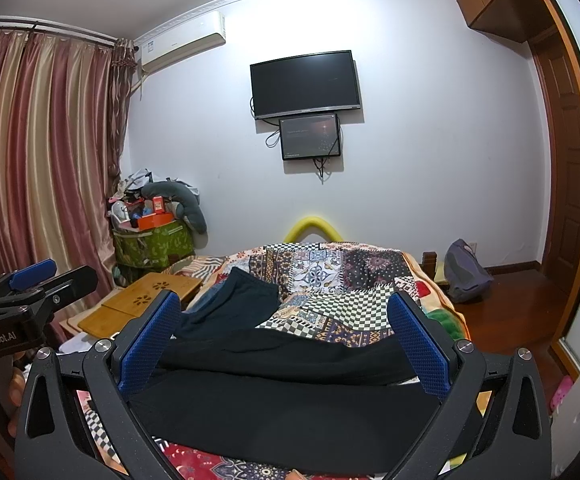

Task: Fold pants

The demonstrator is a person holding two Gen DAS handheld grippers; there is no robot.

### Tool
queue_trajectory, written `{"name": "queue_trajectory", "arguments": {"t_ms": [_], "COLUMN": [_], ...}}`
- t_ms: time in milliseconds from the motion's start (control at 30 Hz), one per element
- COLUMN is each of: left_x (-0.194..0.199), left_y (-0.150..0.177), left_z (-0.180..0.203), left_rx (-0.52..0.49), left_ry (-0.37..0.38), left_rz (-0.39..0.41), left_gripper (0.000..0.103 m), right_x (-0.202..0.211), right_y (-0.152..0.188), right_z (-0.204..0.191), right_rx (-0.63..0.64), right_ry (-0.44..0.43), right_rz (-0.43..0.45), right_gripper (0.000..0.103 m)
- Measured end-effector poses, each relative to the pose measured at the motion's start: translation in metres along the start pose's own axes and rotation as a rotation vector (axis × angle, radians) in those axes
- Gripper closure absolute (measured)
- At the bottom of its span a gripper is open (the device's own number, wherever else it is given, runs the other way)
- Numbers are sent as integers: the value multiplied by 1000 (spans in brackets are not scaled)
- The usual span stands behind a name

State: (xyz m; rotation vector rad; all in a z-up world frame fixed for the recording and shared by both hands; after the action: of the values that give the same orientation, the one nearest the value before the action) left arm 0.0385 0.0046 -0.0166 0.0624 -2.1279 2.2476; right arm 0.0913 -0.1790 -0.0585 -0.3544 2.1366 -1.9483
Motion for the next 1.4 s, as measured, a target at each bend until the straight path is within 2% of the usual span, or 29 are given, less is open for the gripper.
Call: {"name": "queue_trajectory", "arguments": {"t_ms": [600, 867, 1033, 1200, 1400], "left_x": [-2, -19, -46, -90, -160], "left_y": [-1, 7, 14, 25, 54], "left_z": [4, -2, -17, -38, -80], "left_rx": [1, -1, -15, -40, -25], "left_ry": [1, 1, -17, -61, -110], "left_rz": [-1, -28, -54, -104, -235], "left_gripper": [0, 0, 0, 0, 0], "right_x": [-1, -11, -29, -61, -117], "right_y": [1, 6, 10, 22, 50], "right_z": [4, 5, 5, 11, 30], "right_rx": [4, 8, 20, 0, -53], "right_ry": [3, 3, -13, -20, -27], "right_rz": [-1, -21, -43, -76, -168], "right_gripper": [1, 1, 1, 1, 1]}}
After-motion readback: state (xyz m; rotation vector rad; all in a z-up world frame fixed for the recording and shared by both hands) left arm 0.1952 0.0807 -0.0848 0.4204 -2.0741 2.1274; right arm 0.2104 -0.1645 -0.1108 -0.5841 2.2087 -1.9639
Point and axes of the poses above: each gripper's, at about its wrist camera, not at the fingertips, and x roughly against the way its jaws point, z to its right, y to its underside, the point moved 3 cm from there along -x, roughly the way its jaws point, and after that the axes turned 13 degrees about z, right-handed, at the moved point
